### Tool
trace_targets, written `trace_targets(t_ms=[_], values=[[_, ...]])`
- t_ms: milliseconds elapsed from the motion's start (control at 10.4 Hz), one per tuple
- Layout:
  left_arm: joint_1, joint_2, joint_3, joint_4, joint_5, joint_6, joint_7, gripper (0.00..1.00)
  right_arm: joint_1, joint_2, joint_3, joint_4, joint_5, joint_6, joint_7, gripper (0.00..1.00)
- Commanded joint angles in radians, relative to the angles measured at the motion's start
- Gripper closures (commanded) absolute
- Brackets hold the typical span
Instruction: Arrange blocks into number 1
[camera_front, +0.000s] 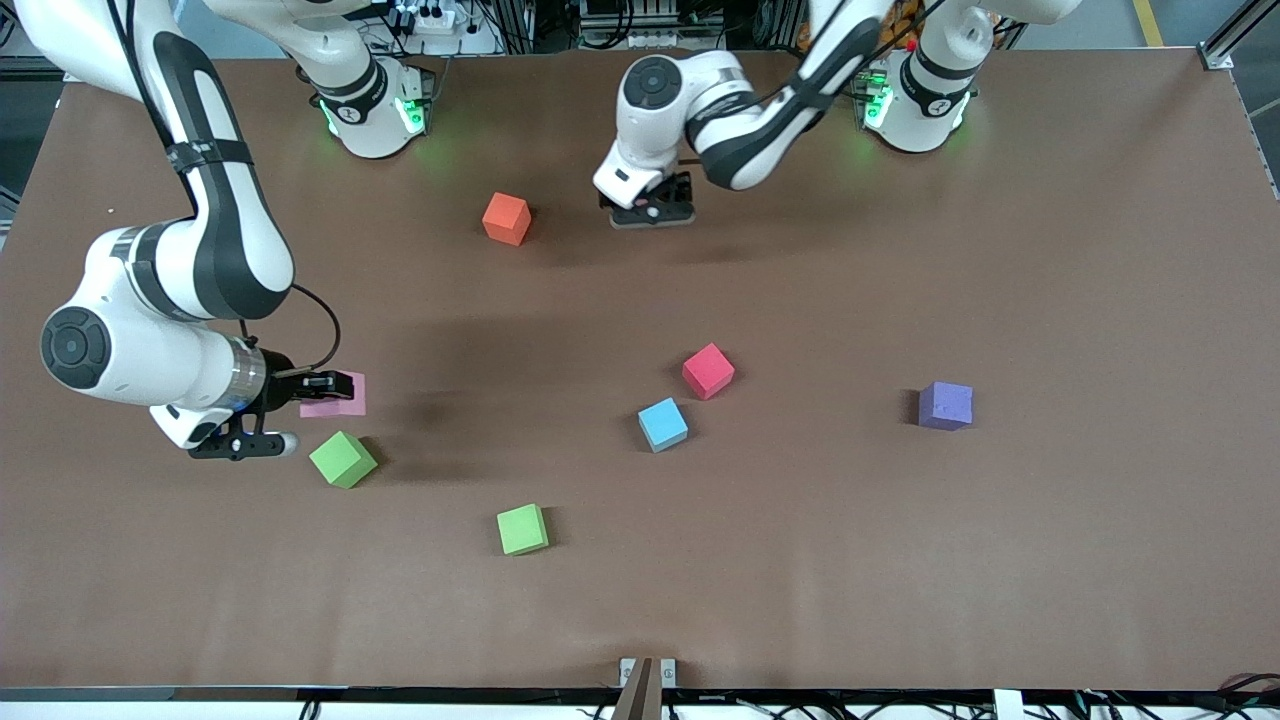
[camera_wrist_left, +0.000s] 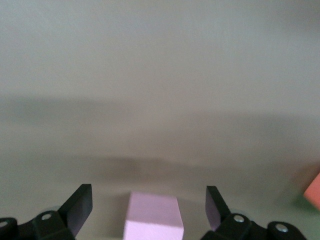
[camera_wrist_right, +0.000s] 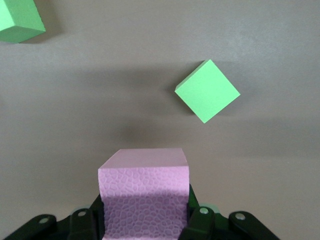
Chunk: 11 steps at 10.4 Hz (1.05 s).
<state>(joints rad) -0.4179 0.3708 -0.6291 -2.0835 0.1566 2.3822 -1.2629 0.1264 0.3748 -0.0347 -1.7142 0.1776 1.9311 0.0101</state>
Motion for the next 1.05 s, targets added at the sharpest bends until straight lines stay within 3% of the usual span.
trace_targets(t_ms=[0, 192, 383, 766, 958], values=[[0.17, -0.079, -0.02, -0.011, 0.017, -0.046, 0.141, 0.0, 0.054, -0.031, -0.001, -0.024, 0.019, 0.0, 0.059, 1.0], [0.263, -0.081, 0.041, 0.008, 0.03, -0.047, 0.277, 0.0, 0.152, -0.04, -0.001, -0.025, 0.017, 0.002, 0.161, 1.0], [0.324, -0.079, 0.212, 0.046, 0.029, -0.047, 0.656, 0.0, 0.284, -0.039, -0.002, -0.028, 0.016, 0.019, 0.298, 1.0], [0.338, -0.075, 0.455, 0.088, 0.029, -0.046, 1.148, 0.0, 0.542, -0.028, -0.004, -0.033, -0.025, 0.051, 0.613, 1.0], [0.338, -0.063, 0.55, 0.089, -0.002, -0.034, 1.354, 0.0, 0.665, -0.019, -0.004, -0.088, -0.029, 0.128, 0.755, 1.0]])
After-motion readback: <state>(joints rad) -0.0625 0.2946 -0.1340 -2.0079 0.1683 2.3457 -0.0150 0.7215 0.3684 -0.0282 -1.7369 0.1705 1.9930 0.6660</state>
